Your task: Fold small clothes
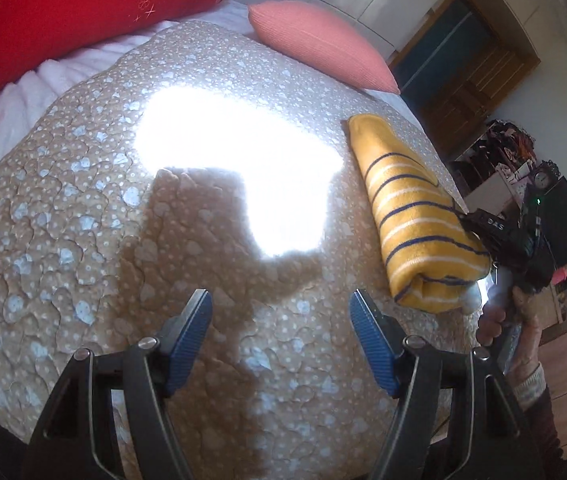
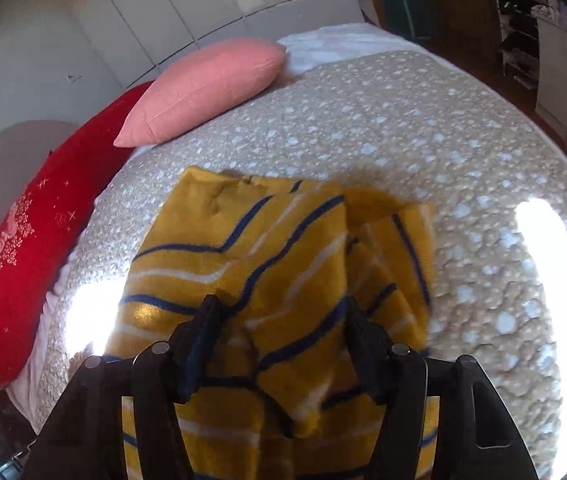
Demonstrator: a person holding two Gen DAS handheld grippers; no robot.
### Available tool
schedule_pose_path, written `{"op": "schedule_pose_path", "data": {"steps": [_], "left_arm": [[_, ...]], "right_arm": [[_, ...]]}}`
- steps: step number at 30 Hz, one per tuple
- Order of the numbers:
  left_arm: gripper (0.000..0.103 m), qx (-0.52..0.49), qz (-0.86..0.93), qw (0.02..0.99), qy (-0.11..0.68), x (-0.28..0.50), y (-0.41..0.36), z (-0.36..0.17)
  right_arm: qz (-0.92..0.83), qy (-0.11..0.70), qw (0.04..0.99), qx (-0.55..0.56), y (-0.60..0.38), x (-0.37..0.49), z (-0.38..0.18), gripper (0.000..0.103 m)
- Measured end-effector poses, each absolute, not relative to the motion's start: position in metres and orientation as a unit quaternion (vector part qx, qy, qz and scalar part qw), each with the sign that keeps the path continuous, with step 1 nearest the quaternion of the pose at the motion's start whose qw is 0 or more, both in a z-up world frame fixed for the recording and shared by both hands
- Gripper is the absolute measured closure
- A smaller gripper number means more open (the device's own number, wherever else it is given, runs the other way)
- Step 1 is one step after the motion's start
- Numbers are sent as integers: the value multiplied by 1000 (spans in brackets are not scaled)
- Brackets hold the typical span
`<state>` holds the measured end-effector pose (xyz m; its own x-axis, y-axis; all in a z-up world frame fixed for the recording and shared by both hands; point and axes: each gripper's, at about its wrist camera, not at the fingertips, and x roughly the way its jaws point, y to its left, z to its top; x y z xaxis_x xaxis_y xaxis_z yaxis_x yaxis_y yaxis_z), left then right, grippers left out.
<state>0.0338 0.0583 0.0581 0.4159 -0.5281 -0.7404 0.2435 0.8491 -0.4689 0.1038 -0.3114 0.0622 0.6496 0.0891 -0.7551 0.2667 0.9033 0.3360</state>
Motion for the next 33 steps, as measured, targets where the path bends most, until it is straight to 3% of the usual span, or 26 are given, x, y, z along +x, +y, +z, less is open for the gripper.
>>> {"op": "schedule_pose_path", "data": {"steps": [2, 5, 9, 16, 19, 21, 22, 23, 25, 26, 28, 30, 31, 32, 33], "left_arm": [[32, -131, -236, 829, 489, 31, 50, 64], [32, -118, -241, 830, 488, 28, 38, 68], [31, -112, -252, 825, 493, 34, 16, 67], [30, -105, -299, 807, 498, 57, -42, 68], [18, -103, -324, 803, 489, 82, -65, 76], [17, -102, -339, 798, 489, 102, -81, 80], [16, -103, -353, 791, 489, 113, -89, 79], [14, -103, -366, 783, 492, 122, -98, 77], [12, -101, -386, 770, 499, 135, -119, 68], [11, -100, -397, 761, 503, 141, -128, 61], [11, -90, -409, 744, 521, 145, -149, 45], [12, -104, -431, 714, 542, 146, -163, 28], [25, -116, -443, 697, 551, 145, -168, 23], [32, -124, -440, 697, 553, 145, -169, 22], [37, -130, -439, 702, 546, 144, -166, 26]], "right_arm": [[-49, 403, 889, 211, -310, 102, 71, 84], [-44, 357, 905, 228, -331, 80, 95, 95], [-87, 344, 907, 226, -359, 51, 101, 95], [-111, 408, 883, 205, -368, 42, 38, 96], [-96, 416, 877, 219, -378, 43, 40, 94], [-93, 405, 881, 227, -385, 41, 49, 83], [-94, 389, 888, 227, -389, 37, 56, 69], [-101, 372, 895, 226, -391, 33, 63, 45], [-118, 348, 902, 225, -396, 27, 69, 14], [-122, 344, 903, 227, -399, 27, 68, 11], [-108, 363, 895, 238, -402, 38, 58, 13], [-70, 390, 881, 258, -399, 55, 42, 22], [-50, 403, 872, 275, -397, 64, 33, 34], [-30, 404, 863, 301, -397, 69, 26, 55], [-21, 398, 857, 327, -396, 73, 24, 61]]}}
